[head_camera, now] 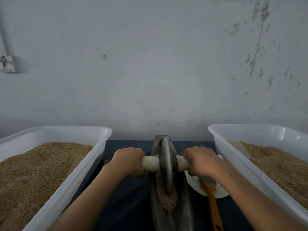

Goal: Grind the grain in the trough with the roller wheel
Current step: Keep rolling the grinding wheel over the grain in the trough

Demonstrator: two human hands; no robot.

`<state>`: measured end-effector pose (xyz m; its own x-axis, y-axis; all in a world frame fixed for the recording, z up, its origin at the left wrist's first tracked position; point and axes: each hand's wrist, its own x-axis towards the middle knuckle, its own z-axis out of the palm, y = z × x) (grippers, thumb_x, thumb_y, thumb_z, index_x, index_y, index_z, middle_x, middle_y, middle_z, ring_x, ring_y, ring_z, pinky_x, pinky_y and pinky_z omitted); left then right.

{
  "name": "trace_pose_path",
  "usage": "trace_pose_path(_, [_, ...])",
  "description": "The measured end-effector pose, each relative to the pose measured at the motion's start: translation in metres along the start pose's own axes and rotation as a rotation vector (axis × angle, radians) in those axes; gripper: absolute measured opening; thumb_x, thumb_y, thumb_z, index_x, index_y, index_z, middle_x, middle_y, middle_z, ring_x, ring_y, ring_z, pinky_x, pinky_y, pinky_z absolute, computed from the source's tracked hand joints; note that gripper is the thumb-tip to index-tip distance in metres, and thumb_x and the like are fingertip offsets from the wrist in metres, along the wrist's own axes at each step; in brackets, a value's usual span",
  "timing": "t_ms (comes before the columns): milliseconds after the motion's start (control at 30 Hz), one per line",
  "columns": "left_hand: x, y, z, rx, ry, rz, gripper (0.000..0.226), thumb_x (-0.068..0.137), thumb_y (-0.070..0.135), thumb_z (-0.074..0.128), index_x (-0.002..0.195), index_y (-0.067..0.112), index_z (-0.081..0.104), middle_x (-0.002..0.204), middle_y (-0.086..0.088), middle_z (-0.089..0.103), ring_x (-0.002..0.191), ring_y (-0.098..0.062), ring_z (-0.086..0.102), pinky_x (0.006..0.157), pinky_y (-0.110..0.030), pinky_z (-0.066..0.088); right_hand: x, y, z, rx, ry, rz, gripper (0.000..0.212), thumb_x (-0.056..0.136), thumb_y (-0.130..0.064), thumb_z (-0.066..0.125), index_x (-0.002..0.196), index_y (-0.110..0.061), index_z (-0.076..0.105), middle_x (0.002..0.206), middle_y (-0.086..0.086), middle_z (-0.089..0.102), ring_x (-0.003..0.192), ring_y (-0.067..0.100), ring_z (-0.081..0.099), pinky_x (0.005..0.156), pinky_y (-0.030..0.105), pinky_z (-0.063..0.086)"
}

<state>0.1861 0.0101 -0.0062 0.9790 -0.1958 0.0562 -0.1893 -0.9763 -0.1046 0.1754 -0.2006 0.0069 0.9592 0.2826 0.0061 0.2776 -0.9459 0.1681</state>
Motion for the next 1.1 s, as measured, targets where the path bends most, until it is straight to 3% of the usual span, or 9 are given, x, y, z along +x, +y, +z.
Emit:
trace_pose_path(133, [0.003,0.005,0.009,0.048,0.273,-0.033,0.022,0.085,0.034,0.058,0.105,0.025,0.057,0.098,0.003,0.063,0.089,-0.017,0.059,0.067,-0.028,0.035,0.003,-0.001,0.010,0.023,0.227,0.038,0.017,0.086,-0.011,0.054,0.089,-0.024,0.043,0.096,0.001,0.061,0.085,0.021,0.057,0.068,0.030,0.034])
trace_pose_path(233, [0.003,0.005,0.013,0.009,0.336,-0.035,0.021,0.087,0.035,0.056,0.105,0.025,0.055,0.097,0.004,0.062,0.087,-0.016,0.058,0.067,-0.028,0.034,0.002,-0.002,0.014,0.032,0.289,0.042,0.018,0.088,-0.012,0.051,0.089,-0.023,0.038,0.096,0.001,0.061,0.081,0.021,0.054,0.068,0.030,0.033])
trace_pose_path(500, [0.002,-0.005,0.000,-0.055,-0.101,0.022,0.041,0.075,0.035,0.071,0.110,0.020,0.059,0.090,0.003,0.059,0.078,-0.014,0.053,0.068,-0.028,0.041,-0.005,-0.002,-0.005,-0.036,-0.012,-0.025,0.020,0.085,-0.014,0.061,0.105,-0.017,0.056,0.088,0.001,0.055,0.078,0.017,0.052,0.066,0.027,0.036])
trace_pose_path(600, [0.003,-0.007,-0.001,-0.101,-0.185,0.026,0.043,0.074,0.035,0.073,0.112,0.020,0.060,0.095,0.001,0.064,0.079,-0.014,0.055,0.069,-0.027,0.042,-0.005,-0.002,-0.007,-0.059,-0.053,-0.033,0.023,0.084,-0.015,0.063,0.107,-0.015,0.058,0.089,0.002,0.055,0.078,0.017,0.052,0.063,0.026,0.036])
trace_pose_path(700, [0.002,-0.004,0.001,-0.050,-0.092,-0.002,0.039,0.075,0.036,0.071,0.109,0.021,0.060,0.091,0.004,0.060,0.079,-0.014,0.054,0.069,-0.028,0.041,0.000,-0.001,-0.003,-0.059,-0.004,-0.032,0.020,0.085,-0.014,0.060,0.105,-0.016,0.057,0.092,0.002,0.059,0.079,0.018,0.055,0.062,0.025,0.036])
trace_pose_path(800, [0.004,0.002,0.005,0.050,0.144,-0.016,0.029,0.081,0.034,0.062,0.107,0.022,0.059,0.096,0.003,0.063,0.085,-0.017,0.059,0.068,-0.028,0.038,0.003,0.002,0.007,0.026,0.127,0.005,0.015,0.087,-0.015,0.057,0.099,-0.023,0.054,0.100,0.000,0.064,0.088,0.019,0.060,0.073,0.028,0.042])
trace_pose_path(900, [0.006,0.006,0.009,0.078,0.285,-0.032,0.023,0.086,0.033,0.056,0.107,0.024,0.056,0.100,0.003,0.062,0.091,-0.018,0.059,0.067,-0.028,0.035,0.004,0.004,0.016,0.075,0.264,0.013,0.013,0.088,-0.016,0.054,0.094,-0.027,0.048,0.099,-0.002,0.064,0.090,0.020,0.060,0.072,0.030,0.040])
trace_pose_path(1000, [0.004,0.004,0.010,0.065,0.259,-0.029,0.025,0.085,0.034,0.058,0.108,0.024,0.056,0.100,0.002,0.062,0.091,-0.018,0.059,0.067,-0.028,0.036,0.004,0.003,0.016,0.049,0.273,0.001,0.015,0.088,-0.015,0.054,0.097,-0.025,0.049,0.099,0.000,0.063,0.090,0.021,0.059,0.070,0.030,0.035])
trace_pose_path(1100, [0.003,0.000,0.004,0.031,0.096,-0.006,0.033,0.080,0.034,0.064,0.109,0.020,0.059,0.099,0.001,0.063,0.090,-0.018,0.060,0.069,-0.027,0.039,0.002,0.003,0.007,-0.010,0.142,-0.016,0.018,0.085,-0.013,0.057,0.101,-0.021,0.054,0.098,0.002,0.062,0.088,0.020,0.059,0.068,0.029,0.037])
